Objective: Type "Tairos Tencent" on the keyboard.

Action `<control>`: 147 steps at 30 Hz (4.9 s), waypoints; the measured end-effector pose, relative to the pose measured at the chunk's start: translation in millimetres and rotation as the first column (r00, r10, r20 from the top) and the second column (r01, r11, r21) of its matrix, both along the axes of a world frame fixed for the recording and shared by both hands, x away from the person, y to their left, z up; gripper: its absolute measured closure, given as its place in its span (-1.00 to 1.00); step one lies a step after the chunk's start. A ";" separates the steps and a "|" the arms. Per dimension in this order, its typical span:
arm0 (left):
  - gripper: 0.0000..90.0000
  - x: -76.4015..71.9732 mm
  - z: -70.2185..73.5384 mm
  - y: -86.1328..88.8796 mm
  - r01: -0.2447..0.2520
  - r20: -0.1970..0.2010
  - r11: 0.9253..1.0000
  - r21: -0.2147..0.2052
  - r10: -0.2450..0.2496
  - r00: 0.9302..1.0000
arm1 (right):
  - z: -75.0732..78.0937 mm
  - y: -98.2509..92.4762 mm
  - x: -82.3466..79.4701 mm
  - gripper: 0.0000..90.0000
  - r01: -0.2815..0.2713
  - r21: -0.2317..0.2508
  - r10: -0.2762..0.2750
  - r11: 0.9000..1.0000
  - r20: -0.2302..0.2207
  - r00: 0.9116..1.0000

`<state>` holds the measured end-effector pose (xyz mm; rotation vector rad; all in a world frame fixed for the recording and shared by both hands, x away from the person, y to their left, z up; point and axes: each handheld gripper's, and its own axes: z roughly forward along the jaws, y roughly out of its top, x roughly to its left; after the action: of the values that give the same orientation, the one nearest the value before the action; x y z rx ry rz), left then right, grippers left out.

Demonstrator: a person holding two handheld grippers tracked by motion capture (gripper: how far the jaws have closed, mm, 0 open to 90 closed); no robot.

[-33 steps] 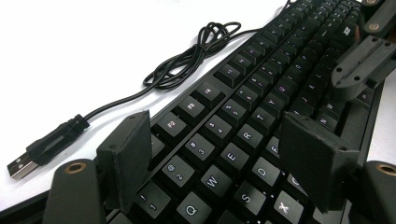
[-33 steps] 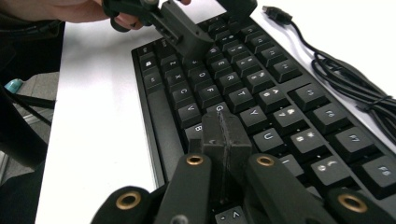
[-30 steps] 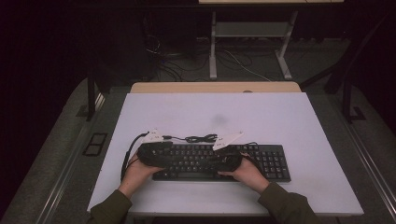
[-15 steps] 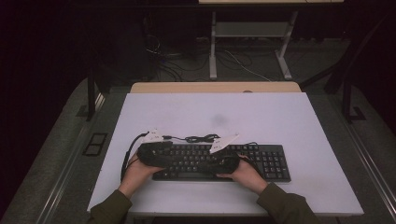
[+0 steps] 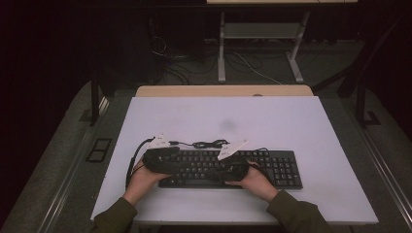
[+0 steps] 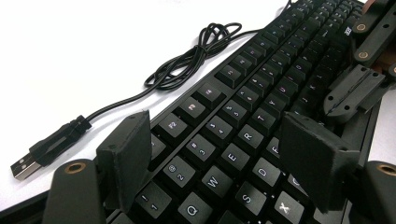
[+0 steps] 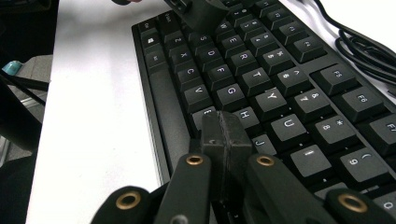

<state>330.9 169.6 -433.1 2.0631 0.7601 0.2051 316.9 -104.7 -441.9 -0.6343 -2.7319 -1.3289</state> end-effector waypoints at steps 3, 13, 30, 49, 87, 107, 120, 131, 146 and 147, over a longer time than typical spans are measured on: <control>-0.44 -0.2 0.2 0.1 -0.003 0.002 1.000 -0.003 0.003 1.000 | 1.1 -1.2 0.5 0.96 0.003 0.009 -0.003 1.000 0.002 1.000; -0.40 -0.5 1.1 -0.3 0.003 0.004 1.000 -0.005 -0.003 1.000 | 4.3 -5.7 2.1 0.75 0.021 0.030 -0.021 0.999 0.005 1.000; 0.19 -1.7 5.4 -8.5 0.046 0.004 0.999 0.001 -0.046 0.999 | 10.1 -25.9 8.3 -0.05 0.092 0.090 -0.095 0.992 0.032 0.995; 0.98 -1.0 4.9 -35.8 0.129 -0.011 0.991 0.025 -0.129 0.992 | 8.7 -44.8 16.1 -0.45 0.163 0.110 -0.170 0.981 0.058 0.984; 0.98 1.8 -0.4 -45.7 0.139 -0.022 0.988 0.059 -0.138 0.990 | 6.9 -48.2 18.4 -0.56 0.182 0.111 -0.190 0.977 0.063 0.980; 0.19 3.2 2.1 -33.4 0.093 -0.029 0.996 0.006 -0.092 0.995 | 6.3 -50.3 18.6 -0.56 0.185 0.119 -0.192 0.976 0.055 0.980; -0.17 -2.8 7.0 -24.0 0.091 -0.017 0.996 -0.017 -0.092 0.996 | 7.1 -60.4 14.8 -0.58 0.188 0.136 -0.195 0.973 0.044 0.980; -0.48 -11.3 8.6 -11.3 0.081 -0.013 0.997 -0.011 -0.082 0.997 | 11.2 -81.6 6.6 -0.58 0.202 0.137 -0.211 0.970 0.055 0.976; -0.74 -31.5 15.7 7.8 0.040 0.020 0.998 -0.047 -0.039 0.999 | 18.4 -122.6 -12.2 -0.58 0.249 0.154 -0.262 0.956 0.076 0.962; -0.75 -32.5 15.8 9.2 0.039 0.025 0.998 -0.043 -0.038 0.999 | 18.7 -126.0 -14.1 -0.58 0.253 0.153 -0.267 0.955 0.076 0.961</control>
<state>298.4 178.8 -417.3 2.0292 0.7032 0.1904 302.8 -230.7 -423.2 -0.9698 -2.6658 -1.6315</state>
